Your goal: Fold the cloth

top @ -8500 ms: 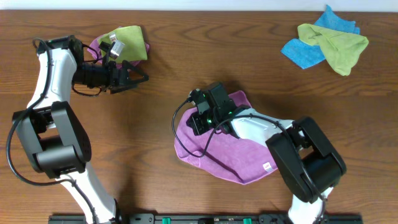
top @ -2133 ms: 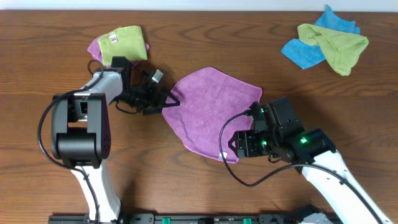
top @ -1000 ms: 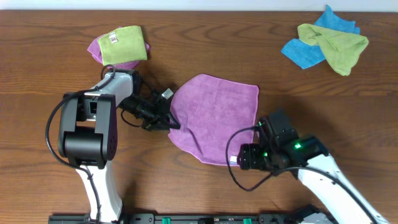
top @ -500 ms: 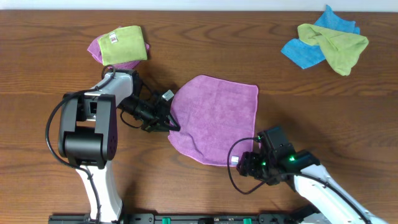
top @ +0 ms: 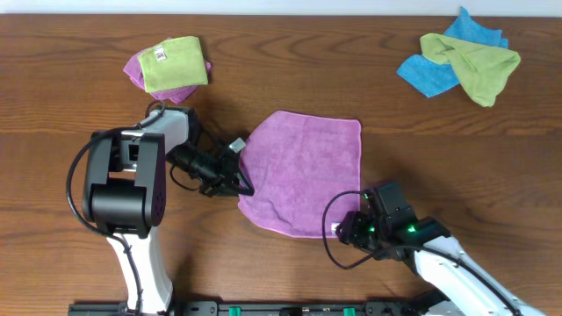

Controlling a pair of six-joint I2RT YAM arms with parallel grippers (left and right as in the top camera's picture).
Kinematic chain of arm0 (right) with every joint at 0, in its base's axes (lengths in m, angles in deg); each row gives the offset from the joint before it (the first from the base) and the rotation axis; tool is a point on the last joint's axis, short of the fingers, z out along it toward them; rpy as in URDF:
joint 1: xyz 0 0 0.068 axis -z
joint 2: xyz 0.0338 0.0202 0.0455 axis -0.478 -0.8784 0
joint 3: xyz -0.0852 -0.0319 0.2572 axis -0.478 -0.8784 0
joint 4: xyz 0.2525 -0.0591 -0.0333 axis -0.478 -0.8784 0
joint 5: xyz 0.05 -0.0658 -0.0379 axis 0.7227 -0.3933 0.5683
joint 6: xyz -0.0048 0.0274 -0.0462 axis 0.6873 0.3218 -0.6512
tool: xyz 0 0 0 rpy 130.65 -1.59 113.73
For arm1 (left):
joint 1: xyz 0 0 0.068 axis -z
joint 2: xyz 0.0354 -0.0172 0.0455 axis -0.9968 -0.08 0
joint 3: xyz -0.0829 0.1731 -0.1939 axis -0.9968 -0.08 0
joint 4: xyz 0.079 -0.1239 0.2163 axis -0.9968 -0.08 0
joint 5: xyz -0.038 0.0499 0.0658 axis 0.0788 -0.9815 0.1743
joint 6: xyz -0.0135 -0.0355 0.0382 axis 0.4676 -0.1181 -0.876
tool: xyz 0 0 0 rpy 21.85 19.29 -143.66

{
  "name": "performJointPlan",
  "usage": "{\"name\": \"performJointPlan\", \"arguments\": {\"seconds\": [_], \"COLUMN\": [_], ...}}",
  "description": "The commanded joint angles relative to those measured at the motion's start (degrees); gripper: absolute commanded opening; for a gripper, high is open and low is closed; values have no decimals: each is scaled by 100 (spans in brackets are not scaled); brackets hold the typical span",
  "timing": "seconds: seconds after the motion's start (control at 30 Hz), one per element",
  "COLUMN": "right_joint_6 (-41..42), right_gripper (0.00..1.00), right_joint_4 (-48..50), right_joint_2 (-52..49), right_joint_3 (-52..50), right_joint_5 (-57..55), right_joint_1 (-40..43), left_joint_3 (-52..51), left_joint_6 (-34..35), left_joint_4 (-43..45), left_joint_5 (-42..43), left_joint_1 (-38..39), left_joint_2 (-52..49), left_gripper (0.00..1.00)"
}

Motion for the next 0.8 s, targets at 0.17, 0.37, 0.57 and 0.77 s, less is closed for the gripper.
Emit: {"name": "performJointPlan", "arguments": {"seconds": [0.17, 0.37, 0.57, 0.77], "right_joint_6": [166, 160, -24, -299], "right_gripper": [36, 1, 1, 1], "right_joint_4": [20, 22, 83, -927], "right_joint_2": [33, 33, 162, 796], "right_joint_3": [-184, -203, -31, 697], "right_joint_5": [-503, -826, -828, -1513], "right_joint_1": [42, 42, 42, 42], "left_joint_3": [-177, -437, -522, -518], "left_joint_6": [-190, -256, -516, -702], "left_joint_4": [-17, -11, -212, -531], "left_joint_5": [24, 52, 391, 455], "left_joint_1": [26, 26, 26, -26], "left_joint_2": [-39, -39, -22, 291], "left_gripper": [6, 6, 6, 6]}}
